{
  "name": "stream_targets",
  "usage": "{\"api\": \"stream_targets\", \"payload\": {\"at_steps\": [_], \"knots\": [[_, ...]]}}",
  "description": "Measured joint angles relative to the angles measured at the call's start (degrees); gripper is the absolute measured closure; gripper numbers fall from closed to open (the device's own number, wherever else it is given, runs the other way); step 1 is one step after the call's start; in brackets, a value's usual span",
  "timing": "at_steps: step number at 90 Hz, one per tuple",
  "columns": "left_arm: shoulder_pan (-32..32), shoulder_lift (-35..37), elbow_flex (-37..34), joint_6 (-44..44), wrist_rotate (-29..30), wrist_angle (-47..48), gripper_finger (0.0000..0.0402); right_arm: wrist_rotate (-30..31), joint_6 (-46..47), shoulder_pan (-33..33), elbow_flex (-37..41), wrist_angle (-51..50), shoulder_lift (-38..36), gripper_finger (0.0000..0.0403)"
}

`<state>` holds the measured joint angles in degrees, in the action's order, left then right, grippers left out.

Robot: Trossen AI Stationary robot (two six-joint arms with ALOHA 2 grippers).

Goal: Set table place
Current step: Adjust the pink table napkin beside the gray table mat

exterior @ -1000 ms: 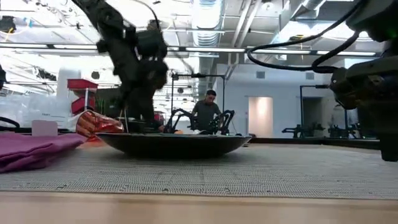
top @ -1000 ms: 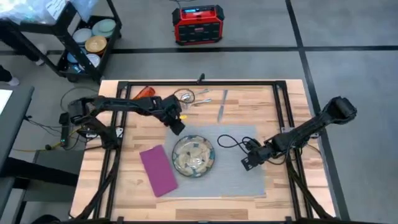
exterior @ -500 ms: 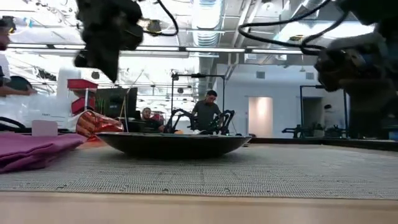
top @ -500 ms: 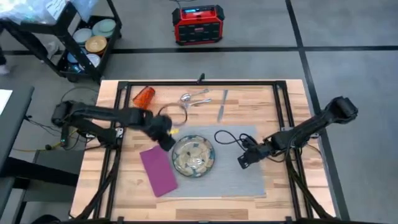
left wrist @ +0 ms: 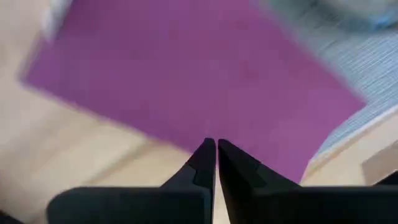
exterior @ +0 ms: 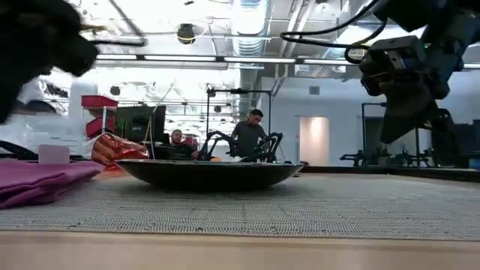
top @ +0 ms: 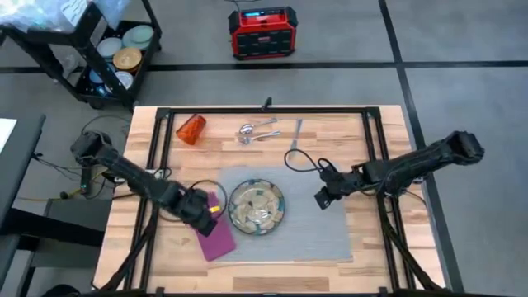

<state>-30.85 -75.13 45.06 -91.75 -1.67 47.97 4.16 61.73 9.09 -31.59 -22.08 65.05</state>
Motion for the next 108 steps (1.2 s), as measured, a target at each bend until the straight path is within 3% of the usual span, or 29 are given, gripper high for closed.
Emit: {"api": "stream_targets", "payload": {"at_steps": [17,41,61,97,108], "knots": [[-3.45,0.02,-4.83,-7.56,-0.68,-1.95,0.0401,-1.34,-2.30,-2.28,-0.02,-1.51,-0.71,0.0403],[-0.70,0.44,-14.84,-9.44,-2.10,-11.89,0.0401,-1.86,-3.32,-2.50,-0.02,-1.90,-0.69,0.0403],[5.96,0.97,-16.92,-2.05,-4.48,-11.83,0.0402,-2.54,-3.30,-2.51,-0.04,-3.00,-0.67,0.0403],[20.58,4.74,-17.21,13.21,0.34,-8.49,0.0401,-2.59,-3.29,-2.50,-0.04,-2.97,-0.67,0.0403],[22.74,5.98,-17.10,14.36,1.21,-7.30,0.0401,-2.62,-2.86,-2.34,-0.04,-2.97,-0.67,0.0403]]}}
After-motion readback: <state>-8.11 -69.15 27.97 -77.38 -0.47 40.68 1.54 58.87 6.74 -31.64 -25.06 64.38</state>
